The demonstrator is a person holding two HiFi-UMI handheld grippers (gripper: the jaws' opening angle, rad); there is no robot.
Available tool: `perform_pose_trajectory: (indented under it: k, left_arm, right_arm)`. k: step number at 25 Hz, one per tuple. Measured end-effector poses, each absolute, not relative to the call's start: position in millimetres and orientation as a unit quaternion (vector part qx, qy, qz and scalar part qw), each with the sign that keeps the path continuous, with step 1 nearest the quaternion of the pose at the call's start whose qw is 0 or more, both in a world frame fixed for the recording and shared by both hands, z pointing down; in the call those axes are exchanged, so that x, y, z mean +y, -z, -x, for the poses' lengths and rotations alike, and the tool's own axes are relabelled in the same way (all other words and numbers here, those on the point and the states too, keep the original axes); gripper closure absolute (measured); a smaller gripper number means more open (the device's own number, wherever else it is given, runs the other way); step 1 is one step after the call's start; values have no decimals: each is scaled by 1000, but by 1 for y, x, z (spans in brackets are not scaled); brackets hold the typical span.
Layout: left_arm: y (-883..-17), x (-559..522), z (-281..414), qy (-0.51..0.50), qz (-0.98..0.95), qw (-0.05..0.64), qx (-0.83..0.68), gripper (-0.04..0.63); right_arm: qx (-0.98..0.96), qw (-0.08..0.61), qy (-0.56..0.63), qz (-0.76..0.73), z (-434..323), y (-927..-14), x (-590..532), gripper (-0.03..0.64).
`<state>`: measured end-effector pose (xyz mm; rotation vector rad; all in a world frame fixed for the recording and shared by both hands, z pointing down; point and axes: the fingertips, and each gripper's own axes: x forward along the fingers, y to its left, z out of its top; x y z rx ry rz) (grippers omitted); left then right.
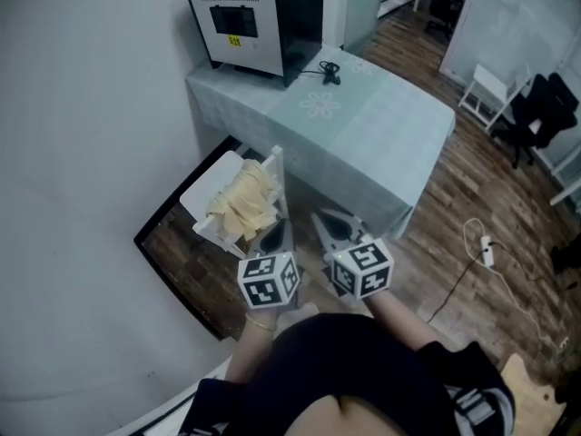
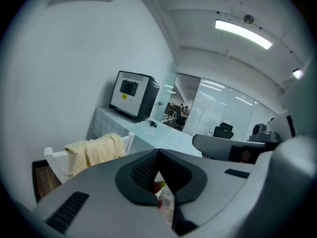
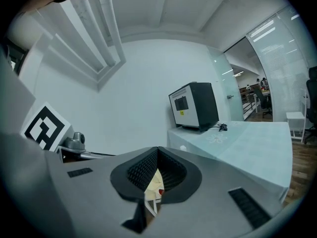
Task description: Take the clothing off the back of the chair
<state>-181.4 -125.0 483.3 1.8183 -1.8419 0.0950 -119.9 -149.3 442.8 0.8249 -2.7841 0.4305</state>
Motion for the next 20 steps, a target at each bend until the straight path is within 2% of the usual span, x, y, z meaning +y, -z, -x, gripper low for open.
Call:
perform_pose_trajectory:
  k: [20]
  left_arm:
    - [-516, -94, 285, -13, -584, 289, -758, 595]
  right_arm:
    - [-955, 148, -141, -216, 210, -476, -155, 604]
